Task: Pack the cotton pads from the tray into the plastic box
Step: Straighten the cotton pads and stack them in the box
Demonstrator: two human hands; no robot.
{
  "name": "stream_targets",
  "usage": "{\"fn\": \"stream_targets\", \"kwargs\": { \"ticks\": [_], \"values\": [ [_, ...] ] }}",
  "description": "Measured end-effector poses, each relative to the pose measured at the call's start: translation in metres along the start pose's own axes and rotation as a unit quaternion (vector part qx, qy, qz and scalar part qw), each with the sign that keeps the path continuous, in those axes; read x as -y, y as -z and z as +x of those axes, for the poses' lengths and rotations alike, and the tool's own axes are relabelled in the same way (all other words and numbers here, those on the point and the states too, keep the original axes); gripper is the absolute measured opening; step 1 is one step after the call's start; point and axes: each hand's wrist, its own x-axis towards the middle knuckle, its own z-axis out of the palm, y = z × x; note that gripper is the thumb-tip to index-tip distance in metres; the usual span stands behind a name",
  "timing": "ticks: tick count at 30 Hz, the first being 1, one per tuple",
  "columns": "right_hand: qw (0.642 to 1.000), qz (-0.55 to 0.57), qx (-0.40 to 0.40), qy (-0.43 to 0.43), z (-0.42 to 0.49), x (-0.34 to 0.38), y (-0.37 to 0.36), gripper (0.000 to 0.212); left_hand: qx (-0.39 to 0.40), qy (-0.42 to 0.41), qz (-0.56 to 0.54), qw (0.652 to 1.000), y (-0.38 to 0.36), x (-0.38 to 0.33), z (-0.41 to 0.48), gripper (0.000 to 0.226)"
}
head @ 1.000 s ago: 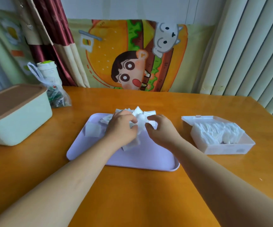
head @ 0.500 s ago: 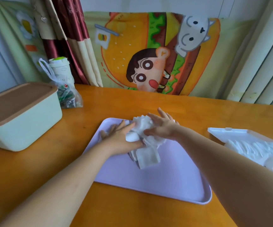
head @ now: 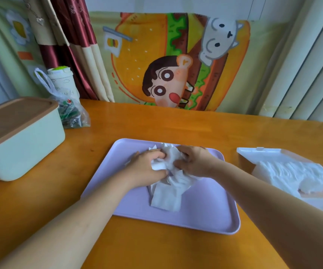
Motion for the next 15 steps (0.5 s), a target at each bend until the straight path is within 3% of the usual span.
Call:
{"fn": "stream_targets", "kwargs": {
  "ticks": [2, 4, 7, 9, 12, 13, 15],
  "values": [
    [1.0, -0.006, 0.002, -0.02, -0.015, -0.005, 0.006, 0.016, 0.02, -0.009, 0.003, 1.0, -0.007, -0.007, -0.004, 0.057],
    [0.999, -0.019, -0.004, -0.037, -0.027, -0.007, 0.012, 0.019, 0.03, -0.03, -0.001, 0.999, -0.012, -0.013, -0.008, 0.061],
    [0.997, -0.023, -0.016, -0.074, -0.048, -0.012, 0.021, 0.063, -0.031, -0.089, -0.02, 0.995, -0.012, -0.022, -0.017, 0.05],
    [0.996, -0.005, -0.059, -0.07, -0.064, -0.015, 0.026, 0.075, -0.093, -0.118, -0.01, 0.989, -0.004, -0.027, -0.027, 0.039],
    [0.985, 0.014, -0.17, -0.012, -0.083, -0.017, 0.024, 0.062, -0.122, -0.129, -0.006, 0.984, 0.011, -0.033, -0.048, 0.017],
    [0.978, 0.021, -0.209, 0.006, -0.091, -0.015, 0.02, 0.052, -0.089, -0.117, -0.015, 0.989, 0.013, -0.036, -0.058, 0.011],
    [0.964, 0.043, -0.26, 0.019, -0.105, -0.009, 0.007, 0.031, -0.005, -0.108, 0.03, 0.994, 0.01, -0.042, -0.076, 0.021]
  ]
}}
